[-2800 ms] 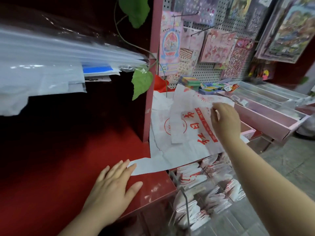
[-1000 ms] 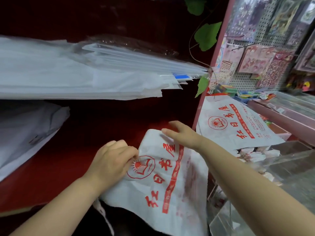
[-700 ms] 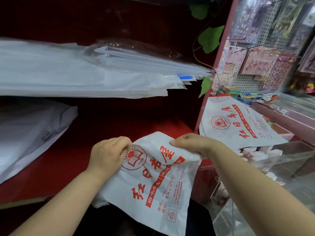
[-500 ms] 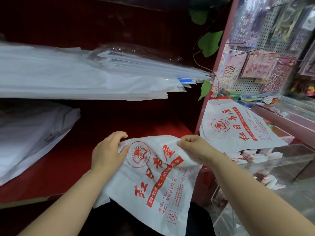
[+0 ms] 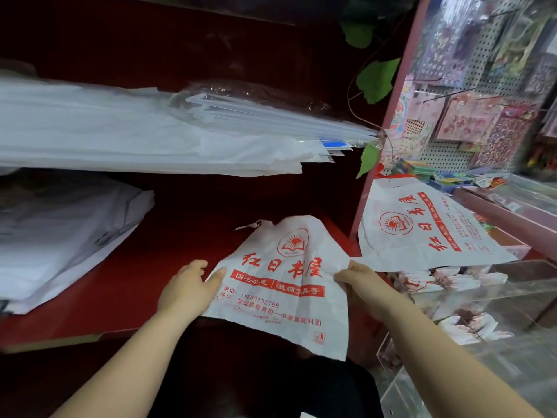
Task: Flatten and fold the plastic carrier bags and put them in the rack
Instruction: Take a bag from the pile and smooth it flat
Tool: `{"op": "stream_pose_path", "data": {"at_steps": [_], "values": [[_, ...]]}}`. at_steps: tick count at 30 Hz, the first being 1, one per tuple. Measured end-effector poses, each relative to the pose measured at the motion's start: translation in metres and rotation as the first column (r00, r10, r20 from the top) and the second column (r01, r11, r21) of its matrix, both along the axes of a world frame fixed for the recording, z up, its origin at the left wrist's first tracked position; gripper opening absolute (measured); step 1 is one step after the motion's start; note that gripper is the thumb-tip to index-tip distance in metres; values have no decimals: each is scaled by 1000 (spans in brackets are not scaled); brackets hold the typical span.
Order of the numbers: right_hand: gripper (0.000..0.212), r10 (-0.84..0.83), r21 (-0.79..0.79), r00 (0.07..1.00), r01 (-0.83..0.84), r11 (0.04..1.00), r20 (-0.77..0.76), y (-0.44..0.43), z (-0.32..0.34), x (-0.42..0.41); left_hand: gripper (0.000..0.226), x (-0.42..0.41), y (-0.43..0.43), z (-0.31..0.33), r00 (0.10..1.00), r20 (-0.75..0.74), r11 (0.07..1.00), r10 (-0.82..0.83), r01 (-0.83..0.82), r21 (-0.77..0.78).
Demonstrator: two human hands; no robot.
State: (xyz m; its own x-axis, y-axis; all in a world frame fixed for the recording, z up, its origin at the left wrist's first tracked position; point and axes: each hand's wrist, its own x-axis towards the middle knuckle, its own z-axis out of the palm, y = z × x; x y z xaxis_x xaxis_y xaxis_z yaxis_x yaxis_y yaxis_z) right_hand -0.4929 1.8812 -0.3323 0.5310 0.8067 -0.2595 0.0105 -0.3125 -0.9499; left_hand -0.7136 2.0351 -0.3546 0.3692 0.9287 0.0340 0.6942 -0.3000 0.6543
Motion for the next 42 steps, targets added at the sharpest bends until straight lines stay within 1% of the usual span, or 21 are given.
{"op": "stream_pose_path", "data": {"at_steps": [1,3,6,8,10,12,14,15,17,19,22,24,26,28,31,35,38,40,42], "values": [[16,25,-26,1000,-26,999,-11,-3,-3,2,54,2,3,1,999,-33,1000,10,-9,18],[13,50,-93,999,-50,994,-1,-8,-5,5,57,8,9,1,988,-153,999,14,-6,53],[17,88,-179,994,-76,981,62,-13,-10,8,63,18,10,2,940,-335,994,-63,90,69],[20,125,-223,990,-108,969,65,-16,-10,8,67,25,8,0,920,-370,985,-127,160,61],[16,158,-231,987,-145,962,39,-20,-8,9,69,31,4,-4,909,-366,971,-200,233,50],[11,170,-202,985,-168,965,-6,-23,-7,9,68,35,0,-9,922,-297,960,-249,274,47],[11,118,-159,992,-124,979,-46,-24,-7,9,75,35,-4,-9,946,-183,962,-267,273,10],[13,85,-144,996,-88,986,-26,-24,-8,10,81,35,-4,-8,949,-147,960,-279,280,-18],[11,24,-120,998,-17,993,57,-22,-9,8,94,32,-6,-3,938,-147,949,-315,306,-82],[10,-21,-96,996,30,995,89,-21,-10,5,103,28,-8,2,927,-162,939,-338,320,-128],[11,-71,-80,992,79,994,100,-20,-11,2,104,22,-18,12,914,-215,937,-343,317,-148],[13,-86,-78,991,94,993,103,-21,-11,1,99,20,-23,13,938,-188,953,-290,265,-150],[14,-94,-76,991,102,992,99,-22,-11,1,92,19,-21,8,979,-74,974,-188,176,-142],[15,-94,-74,991,101,992,96,-23,-11,0,86,19,-19,2,992,-32,986,-125,120,-119],[16,-93,-62,991,99,993,92,-23,-11,-1,75,24,-22,-2,991,-4,988,-136,136,-74],[17,-119,-31,990,122,992,71,-23,-11,-2,60,23,-22,-6,990,72,990,-118,123,-74],[19,-144,-18,988,146,989,63,-26,-12,0,44,17,-19,-11,972,223,991,-69,93,-97],[18,-149,-27,986,151,988,69,-27,-13,1,34,12,-18,-12,940,338,992,-45,81,-94],[18,-152,-29,987,154,988,55,-28,-15,1,30,8,-20,-8,898,440,992,-18,70,-101]]}}
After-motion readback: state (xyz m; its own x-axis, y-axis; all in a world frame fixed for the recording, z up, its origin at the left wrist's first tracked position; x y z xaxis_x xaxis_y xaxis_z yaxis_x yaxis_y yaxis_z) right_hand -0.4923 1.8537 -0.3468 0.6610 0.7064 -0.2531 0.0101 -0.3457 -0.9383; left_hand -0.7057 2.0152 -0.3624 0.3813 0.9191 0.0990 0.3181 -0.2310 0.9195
